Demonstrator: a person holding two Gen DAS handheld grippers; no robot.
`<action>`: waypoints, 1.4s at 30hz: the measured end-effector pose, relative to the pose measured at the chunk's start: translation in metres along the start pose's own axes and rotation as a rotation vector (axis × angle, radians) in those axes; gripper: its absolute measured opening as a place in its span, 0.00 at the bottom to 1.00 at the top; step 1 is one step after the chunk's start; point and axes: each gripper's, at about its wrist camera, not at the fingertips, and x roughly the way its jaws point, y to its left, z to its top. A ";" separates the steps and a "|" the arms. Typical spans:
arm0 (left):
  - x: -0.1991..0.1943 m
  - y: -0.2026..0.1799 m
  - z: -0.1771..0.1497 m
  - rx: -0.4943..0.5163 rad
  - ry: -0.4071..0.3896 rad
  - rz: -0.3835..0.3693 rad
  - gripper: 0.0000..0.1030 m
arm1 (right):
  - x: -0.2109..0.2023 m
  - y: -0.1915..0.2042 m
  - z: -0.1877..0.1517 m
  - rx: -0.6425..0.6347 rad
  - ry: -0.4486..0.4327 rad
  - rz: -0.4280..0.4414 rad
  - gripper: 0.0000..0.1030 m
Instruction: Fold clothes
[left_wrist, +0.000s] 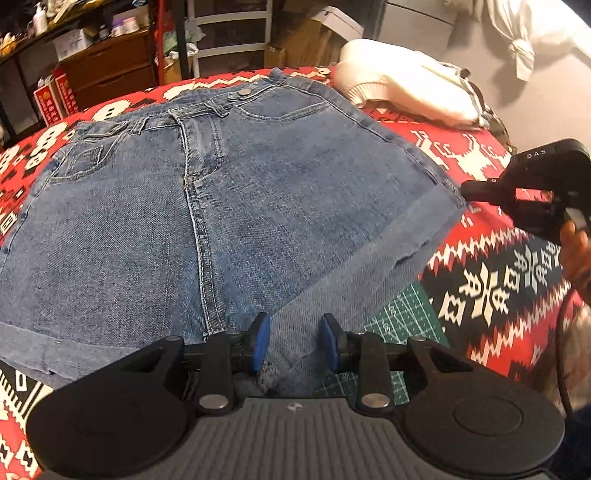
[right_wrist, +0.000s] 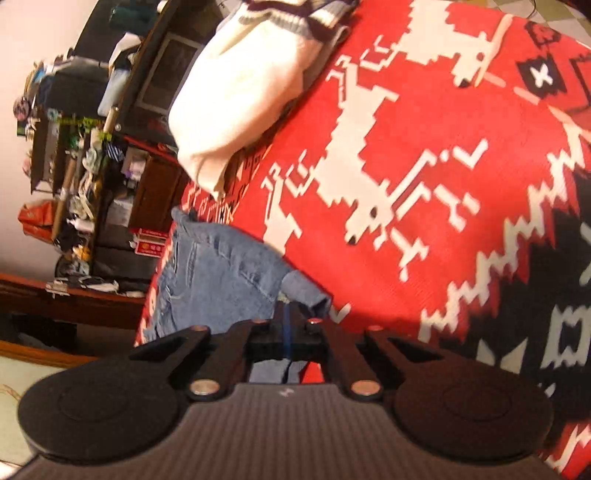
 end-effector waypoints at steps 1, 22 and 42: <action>-0.001 0.001 -0.001 0.006 0.000 -0.002 0.31 | 0.000 -0.001 0.002 -0.006 -0.006 -0.010 0.00; -0.002 -0.037 0.006 0.100 -0.025 -0.038 0.31 | 0.033 0.007 -0.055 0.136 0.263 0.149 0.25; 0.021 -0.079 0.007 0.388 -0.118 0.044 0.13 | 0.042 0.031 -0.056 0.110 0.253 0.172 0.01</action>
